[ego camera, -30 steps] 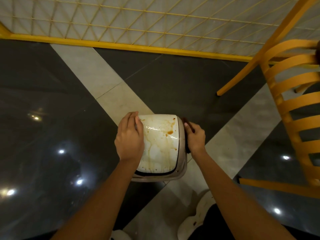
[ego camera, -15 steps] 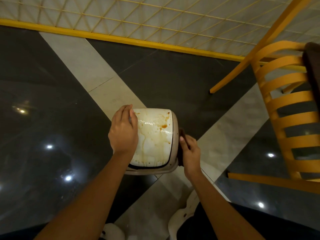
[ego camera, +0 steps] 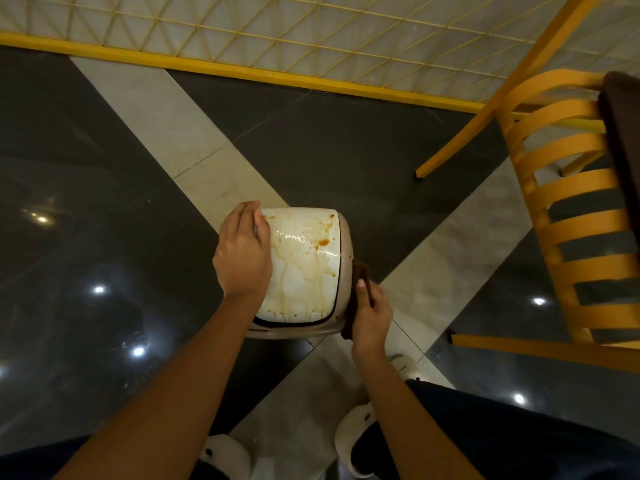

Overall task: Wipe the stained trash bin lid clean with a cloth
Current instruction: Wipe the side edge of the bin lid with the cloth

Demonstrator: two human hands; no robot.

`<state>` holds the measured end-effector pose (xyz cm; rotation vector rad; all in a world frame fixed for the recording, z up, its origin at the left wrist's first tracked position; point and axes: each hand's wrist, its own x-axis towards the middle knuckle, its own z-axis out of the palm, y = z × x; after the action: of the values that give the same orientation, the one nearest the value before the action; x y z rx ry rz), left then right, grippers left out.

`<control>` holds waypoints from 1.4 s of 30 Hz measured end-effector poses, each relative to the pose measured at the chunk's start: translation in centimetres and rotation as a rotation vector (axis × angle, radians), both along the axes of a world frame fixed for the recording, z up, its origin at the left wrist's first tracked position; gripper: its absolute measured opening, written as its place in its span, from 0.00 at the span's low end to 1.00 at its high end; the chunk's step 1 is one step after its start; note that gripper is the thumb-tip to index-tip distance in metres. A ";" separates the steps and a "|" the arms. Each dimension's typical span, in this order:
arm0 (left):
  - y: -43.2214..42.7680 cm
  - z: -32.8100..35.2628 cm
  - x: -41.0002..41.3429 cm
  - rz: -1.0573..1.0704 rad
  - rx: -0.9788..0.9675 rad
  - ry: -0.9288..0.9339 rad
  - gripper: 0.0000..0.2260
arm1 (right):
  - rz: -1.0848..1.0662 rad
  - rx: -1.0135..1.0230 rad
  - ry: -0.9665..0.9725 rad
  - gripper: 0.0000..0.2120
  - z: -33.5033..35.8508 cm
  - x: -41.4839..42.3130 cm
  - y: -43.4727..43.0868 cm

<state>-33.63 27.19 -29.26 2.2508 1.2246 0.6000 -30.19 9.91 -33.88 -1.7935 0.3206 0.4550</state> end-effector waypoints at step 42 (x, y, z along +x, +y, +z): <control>0.1 -0.4 0.1 0.029 0.022 -0.022 0.17 | 0.415 -0.108 0.021 0.15 2.0 10.7 5.0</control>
<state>-33.49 27.26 -29.67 2.2418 1.2477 0.6501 -19.45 14.90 -31.86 -1.9663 -0.0179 0.7600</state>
